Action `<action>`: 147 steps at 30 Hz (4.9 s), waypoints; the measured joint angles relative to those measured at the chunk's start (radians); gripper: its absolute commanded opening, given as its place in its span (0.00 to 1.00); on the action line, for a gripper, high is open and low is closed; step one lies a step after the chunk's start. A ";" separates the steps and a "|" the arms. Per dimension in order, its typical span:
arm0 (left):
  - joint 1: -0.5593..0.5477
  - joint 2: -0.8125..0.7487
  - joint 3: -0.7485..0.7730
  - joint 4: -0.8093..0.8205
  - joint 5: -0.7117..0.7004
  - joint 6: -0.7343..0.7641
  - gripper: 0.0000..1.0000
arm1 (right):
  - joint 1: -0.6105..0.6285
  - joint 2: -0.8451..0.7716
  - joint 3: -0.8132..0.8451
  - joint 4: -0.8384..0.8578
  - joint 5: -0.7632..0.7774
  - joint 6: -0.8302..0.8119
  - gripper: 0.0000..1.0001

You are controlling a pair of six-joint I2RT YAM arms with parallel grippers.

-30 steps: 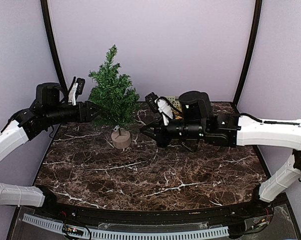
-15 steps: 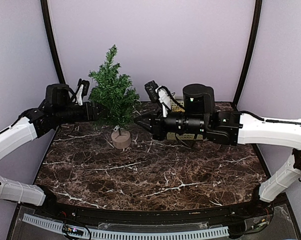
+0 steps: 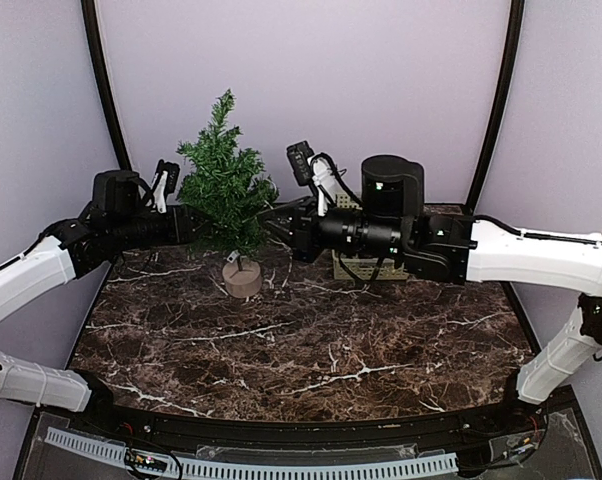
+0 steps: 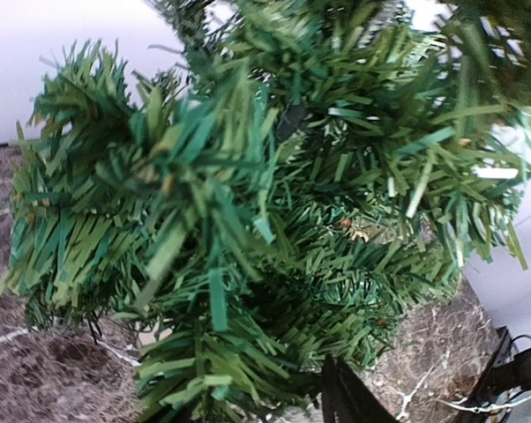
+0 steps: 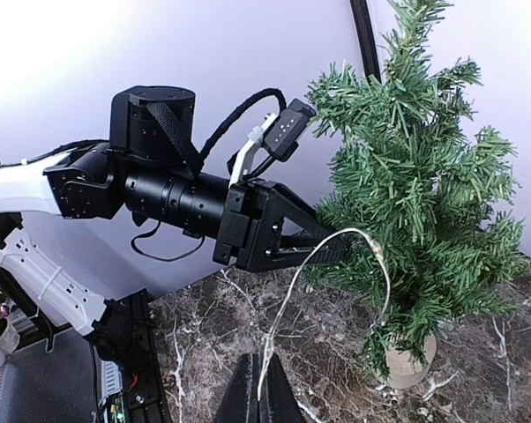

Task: Decorate the small christmas tree
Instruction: Wrap the side of the string light in the gap of the branches.

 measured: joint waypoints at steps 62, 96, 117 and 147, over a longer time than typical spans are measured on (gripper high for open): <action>0.000 -0.152 -0.148 0.100 0.090 -0.039 0.65 | 0.010 0.258 0.354 -0.130 0.322 0.164 0.00; -0.005 -0.060 -0.138 0.182 0.006 -0.119 0.33 | 0.007 0.156 0.097 -0.144 0.325 0.193 0.00; -0.005 -0.111 -0.177 0.141 -0.013 -0.117 0.45 | 0.033 0.119 -0.014 -0.148 0.295 0.207 0.00; -0.005 -0.065 -0.179 0.214 0.029 -0.106 0.00 | 0.033 0.097 -0.055 -0.137 0.328 0.245 0.00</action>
